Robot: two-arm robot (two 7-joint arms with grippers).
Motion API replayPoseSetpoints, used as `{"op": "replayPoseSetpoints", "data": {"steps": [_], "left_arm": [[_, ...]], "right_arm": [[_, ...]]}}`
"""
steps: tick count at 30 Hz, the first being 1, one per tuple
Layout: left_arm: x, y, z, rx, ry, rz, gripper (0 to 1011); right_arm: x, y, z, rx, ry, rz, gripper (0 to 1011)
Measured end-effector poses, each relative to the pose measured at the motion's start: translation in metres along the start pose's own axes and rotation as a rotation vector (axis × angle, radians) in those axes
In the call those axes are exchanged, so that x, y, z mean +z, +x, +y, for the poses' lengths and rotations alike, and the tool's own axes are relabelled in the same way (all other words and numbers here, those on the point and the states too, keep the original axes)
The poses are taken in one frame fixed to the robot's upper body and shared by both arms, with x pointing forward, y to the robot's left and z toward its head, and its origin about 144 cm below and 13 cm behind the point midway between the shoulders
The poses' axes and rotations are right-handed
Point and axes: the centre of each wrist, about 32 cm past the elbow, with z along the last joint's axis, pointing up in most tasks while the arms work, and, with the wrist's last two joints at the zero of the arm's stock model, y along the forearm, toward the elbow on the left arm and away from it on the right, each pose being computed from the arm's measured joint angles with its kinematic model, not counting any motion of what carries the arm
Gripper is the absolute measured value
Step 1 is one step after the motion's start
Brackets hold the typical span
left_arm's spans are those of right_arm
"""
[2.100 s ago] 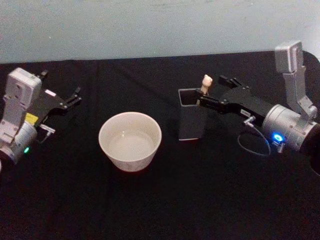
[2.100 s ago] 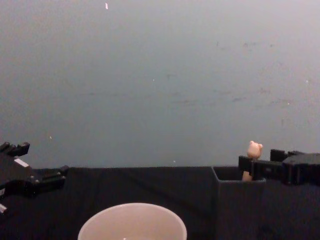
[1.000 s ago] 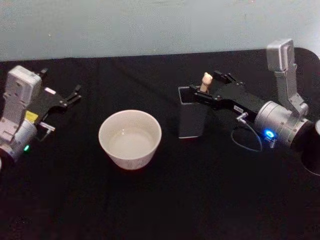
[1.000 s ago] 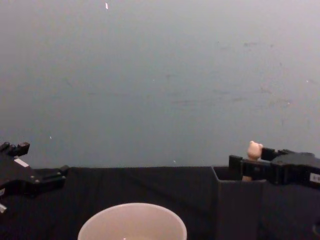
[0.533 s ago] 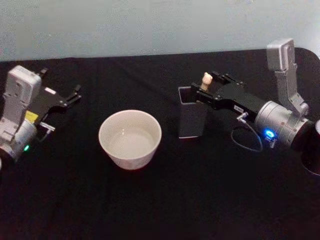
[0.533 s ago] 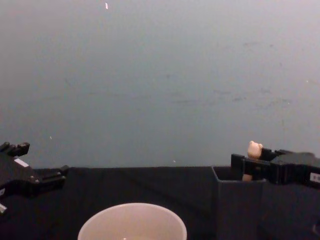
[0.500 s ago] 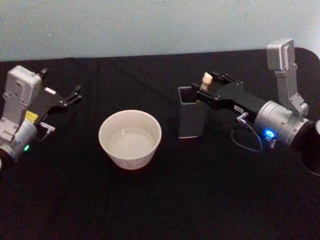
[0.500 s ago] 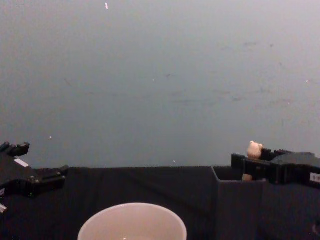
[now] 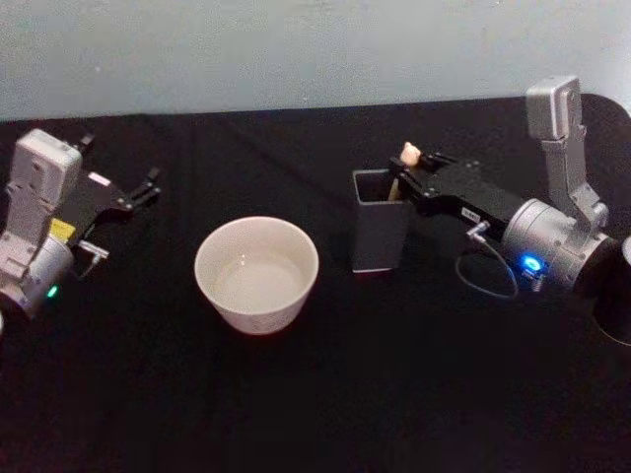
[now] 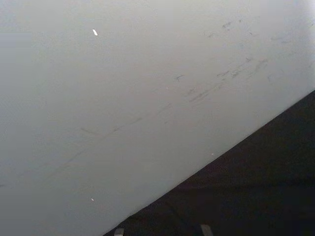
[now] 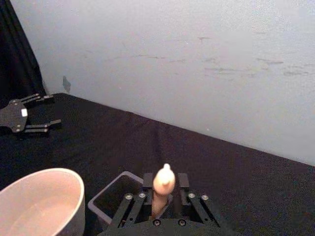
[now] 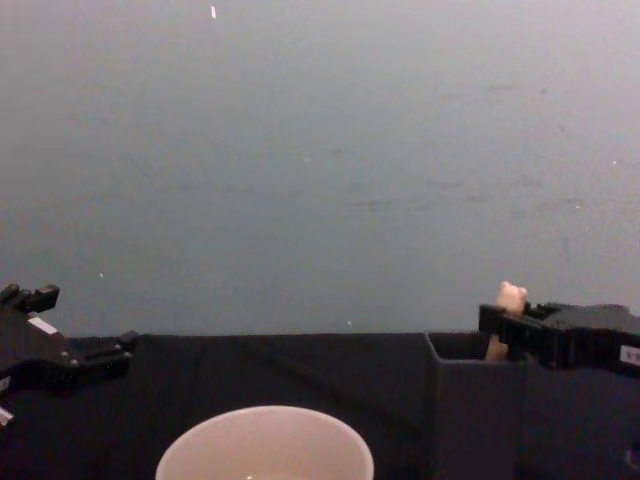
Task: Pick up the stirring spoon with one hand, stir inside the cup, then place it back in its original position.
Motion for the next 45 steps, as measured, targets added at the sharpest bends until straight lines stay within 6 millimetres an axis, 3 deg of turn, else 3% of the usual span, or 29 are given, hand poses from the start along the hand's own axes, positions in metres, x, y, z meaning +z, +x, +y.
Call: {"op": "replayPoseSetpoints", "data": {"steps": [6, 28, 45], "left_arm": [[0.0, 0.0, 0.0, 0.0, 0.0, 0.0, 1001], [0.0, 0.0, 0.0, 0.0, 0.0, 0.0, 1001], [0.0, 0.0, 0.0, 0.0, 0.0, 0.0, 1001]], "right_arm": [[0.0, 0.0, 0.0, 0.0, 0.0, 0.0, 202], [0.0, 0.0, 0.0, 0.001, 0.002, -0.001, 202], [0.011, -0.006, -0.001, 0.04, 0.091, -0.12, 201]]}}
